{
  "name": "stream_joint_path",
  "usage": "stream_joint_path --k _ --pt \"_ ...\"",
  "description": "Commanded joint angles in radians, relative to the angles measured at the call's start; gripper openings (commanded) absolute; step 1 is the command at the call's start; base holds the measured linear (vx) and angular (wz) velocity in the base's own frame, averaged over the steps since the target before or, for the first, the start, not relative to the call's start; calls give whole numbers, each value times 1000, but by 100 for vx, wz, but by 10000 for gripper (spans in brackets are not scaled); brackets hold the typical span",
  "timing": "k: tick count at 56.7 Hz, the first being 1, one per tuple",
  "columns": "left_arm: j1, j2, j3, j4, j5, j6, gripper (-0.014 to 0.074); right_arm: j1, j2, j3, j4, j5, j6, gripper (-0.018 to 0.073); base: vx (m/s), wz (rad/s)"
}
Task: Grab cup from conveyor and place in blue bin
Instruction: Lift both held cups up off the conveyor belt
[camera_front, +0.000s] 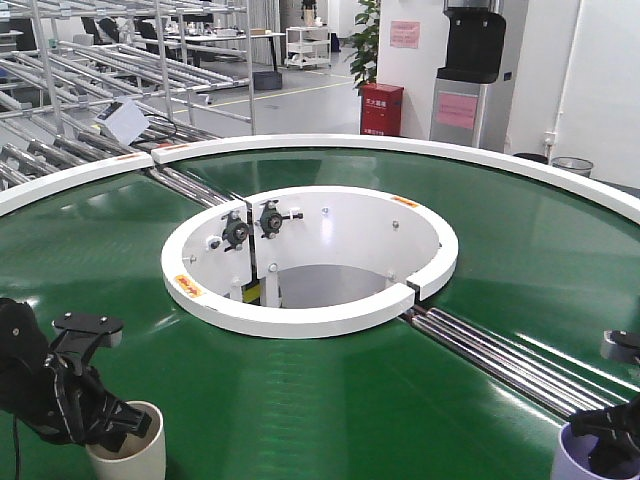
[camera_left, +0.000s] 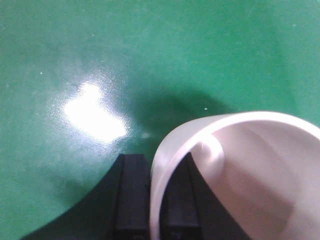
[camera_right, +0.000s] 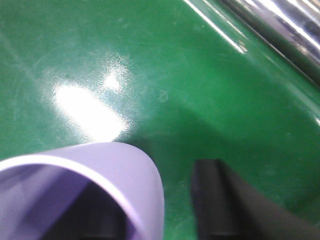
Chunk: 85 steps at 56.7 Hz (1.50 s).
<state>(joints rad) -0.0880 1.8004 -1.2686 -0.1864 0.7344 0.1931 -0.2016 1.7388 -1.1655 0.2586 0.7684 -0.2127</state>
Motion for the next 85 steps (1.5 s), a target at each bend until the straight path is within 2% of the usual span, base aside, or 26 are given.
stream_joint_path --k 1,10,15,25,30,34,41,47,53,58,62,68,85 --pt "-4 -45 -29 -8 -52 -4 -8 -2 -47 -33 35 -37 -15 152 0 0" --pt "-4 -45 -29 -8 -52 -4 -8 -2 -47 -33 110 -14 -21 -16 0 0" --pt "-4 -51 -29 -8 -53 -6 -8 -2 -59 -33 162 0 -66 -15 0 0" --pt "-4 -118 -29 -51 -82 -6 -8 22 -127 -37 328 2 -240 -9 0 0" --pt "-11 -172 -29 -77 -122 -2 -8 74 -176 -67 330 -21 -255 -9 0 0" --pt "-22 -224 -29 -79 -151 -2 -8 128 -205 -112 293 -33 -233 -9 0 0" --pt "-43 -334 -29 -79 -165 -1 -8 245 -269 -212 156 -40 -88 -9 0 0" --pt "-57 -422 -29 -79 -166 -1 -8 363 -324 -276 -75 -85 73 -8 0 0" --pt "-62 -528 -29 -79 -186 -1 -8 474 -398 -265 -291 -156 264 -8 0 0" --pt "-62 -611 -29 -78 -202 -1 -8 532 -480 -213 -414 -190 399 -8 0 0" --pt "-62 -679 -25 -74 -203 6 -8 556 -563 -156 -486 -223 453 -8 0 0" --pt "-62 -759 7 -75 -204 49 -8 555 -694 -83 -528 -240 472 -8 0 0" --pt "-62 -895 123 -86 -262 47 -8 555 -815 -30 -509 -219 473 -8 0 0"
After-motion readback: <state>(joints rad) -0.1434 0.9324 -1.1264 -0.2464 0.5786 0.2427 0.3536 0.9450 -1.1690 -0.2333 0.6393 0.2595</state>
